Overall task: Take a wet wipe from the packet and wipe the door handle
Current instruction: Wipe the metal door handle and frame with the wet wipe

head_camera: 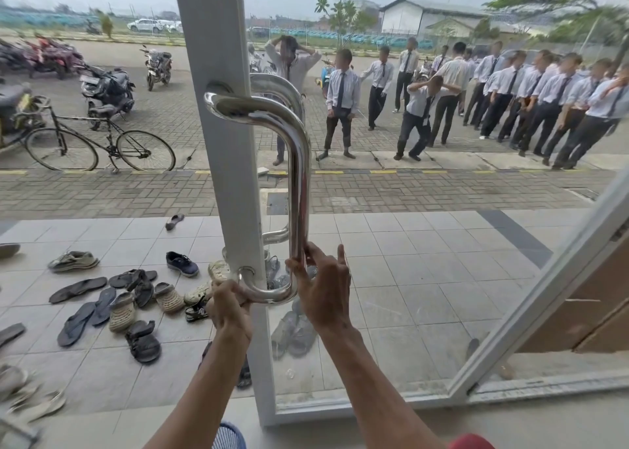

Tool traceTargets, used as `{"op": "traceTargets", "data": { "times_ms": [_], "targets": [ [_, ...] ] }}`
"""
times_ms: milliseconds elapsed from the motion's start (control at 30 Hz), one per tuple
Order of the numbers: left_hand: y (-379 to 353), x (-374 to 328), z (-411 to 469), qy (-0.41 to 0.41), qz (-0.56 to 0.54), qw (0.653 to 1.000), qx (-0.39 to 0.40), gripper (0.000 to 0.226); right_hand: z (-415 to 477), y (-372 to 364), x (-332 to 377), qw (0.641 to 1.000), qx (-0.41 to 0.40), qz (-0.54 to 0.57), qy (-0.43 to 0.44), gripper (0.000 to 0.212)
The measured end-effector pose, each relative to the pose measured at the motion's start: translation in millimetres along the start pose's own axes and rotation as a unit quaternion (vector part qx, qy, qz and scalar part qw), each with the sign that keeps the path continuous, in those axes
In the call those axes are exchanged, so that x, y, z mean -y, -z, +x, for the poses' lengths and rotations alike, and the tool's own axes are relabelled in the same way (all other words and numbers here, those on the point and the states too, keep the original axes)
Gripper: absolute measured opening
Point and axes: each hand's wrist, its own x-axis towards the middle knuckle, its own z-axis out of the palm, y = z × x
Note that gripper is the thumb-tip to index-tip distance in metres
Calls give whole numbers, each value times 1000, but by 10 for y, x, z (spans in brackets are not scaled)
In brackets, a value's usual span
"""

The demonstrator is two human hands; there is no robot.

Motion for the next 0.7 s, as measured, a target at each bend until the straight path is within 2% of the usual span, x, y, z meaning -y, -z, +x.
{"op": "traceTargets", "data": {
  "times_ms": [67,167,233,333,367,400,467,633,700],
  "targets": [
    [52,148,-76,-80,113,990,-23,17,-13,-23,-16,1000,-2,-3,-1,32],
    [180,262,-133,-220,316,923,17,39,-24,-40,-35,1000,-4,-1,6,30],
    [248,284,-59,-332,422,840,75,48,-17,-51,-47,1000,-10,4,12,29],
    [276,226,77,-457,571,667,142,32,-18,-66,-58,1000,-13,5,16,28],
    [288,189,98,-466,593,636,161,30,-20,-66,-57,1000,-13,6,16,27],
    [304,149,107,-466,605,620,178,33,-24,-66,-54,1000,-15,7,16,26],
    [327,108,97,-459,612,615,191,43,-17,-63,-57,1000,-19,9,15,25],
    [339,393,-204,-439,572,684,114,61,-13,-27,-50,1000,-18,20,13,27],
    [324,526,-368,-454,554,688,116,67,-11,1,-42,999,-14,26,15,29]
  ]
}}
